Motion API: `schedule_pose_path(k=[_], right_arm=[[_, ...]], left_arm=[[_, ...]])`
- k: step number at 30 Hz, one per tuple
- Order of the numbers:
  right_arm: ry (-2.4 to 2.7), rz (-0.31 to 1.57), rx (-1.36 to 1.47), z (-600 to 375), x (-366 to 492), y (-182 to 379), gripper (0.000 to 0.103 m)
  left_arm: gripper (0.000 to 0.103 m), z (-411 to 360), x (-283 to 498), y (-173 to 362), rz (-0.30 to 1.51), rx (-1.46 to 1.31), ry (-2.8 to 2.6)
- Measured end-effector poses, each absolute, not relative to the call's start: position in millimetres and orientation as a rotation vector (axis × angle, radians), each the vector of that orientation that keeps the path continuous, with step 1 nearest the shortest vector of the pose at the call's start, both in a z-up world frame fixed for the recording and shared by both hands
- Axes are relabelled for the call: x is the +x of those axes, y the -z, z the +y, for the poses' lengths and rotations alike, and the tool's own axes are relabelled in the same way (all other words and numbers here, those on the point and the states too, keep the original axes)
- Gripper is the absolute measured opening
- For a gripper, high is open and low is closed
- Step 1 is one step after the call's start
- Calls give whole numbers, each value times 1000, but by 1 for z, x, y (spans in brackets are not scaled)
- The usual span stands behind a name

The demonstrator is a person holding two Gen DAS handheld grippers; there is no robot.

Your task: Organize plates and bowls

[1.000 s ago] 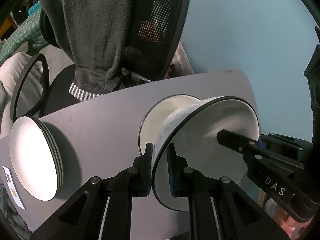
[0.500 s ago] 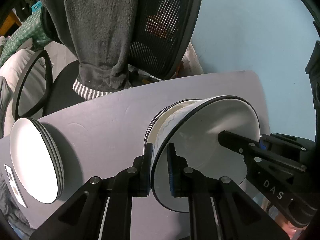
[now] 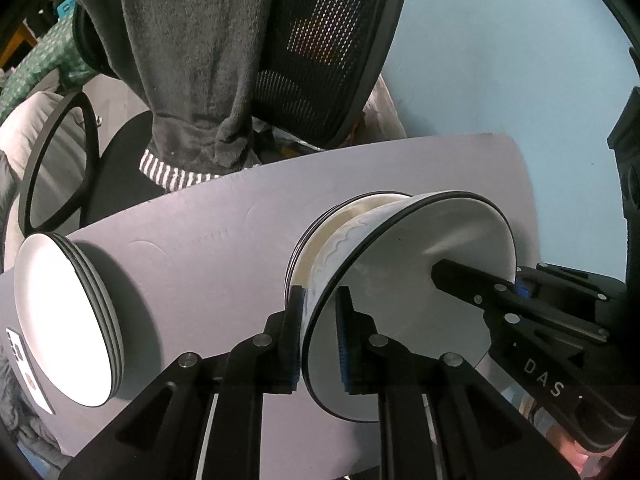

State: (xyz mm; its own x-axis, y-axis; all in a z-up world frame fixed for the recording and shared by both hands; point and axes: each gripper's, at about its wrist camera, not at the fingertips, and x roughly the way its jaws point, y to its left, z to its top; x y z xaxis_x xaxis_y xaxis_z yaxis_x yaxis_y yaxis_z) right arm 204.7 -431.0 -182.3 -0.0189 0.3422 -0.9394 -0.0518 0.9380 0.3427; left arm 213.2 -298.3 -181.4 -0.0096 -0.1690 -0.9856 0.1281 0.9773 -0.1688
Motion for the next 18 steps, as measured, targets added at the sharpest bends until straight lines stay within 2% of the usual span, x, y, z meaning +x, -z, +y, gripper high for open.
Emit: schedule_pose_path(k=[10,13,18], right_arm=[[-300,1567,292,-433,203,184,15],[-293,1568,296,-433,204,184,15],[-286,1559,287,-431,202,182,17]], left_arm=[[30,-309,211,170,1554,38,245],[43,-311,210,164,1526,92,224],[43,-307,211,159,1510,90,242]])
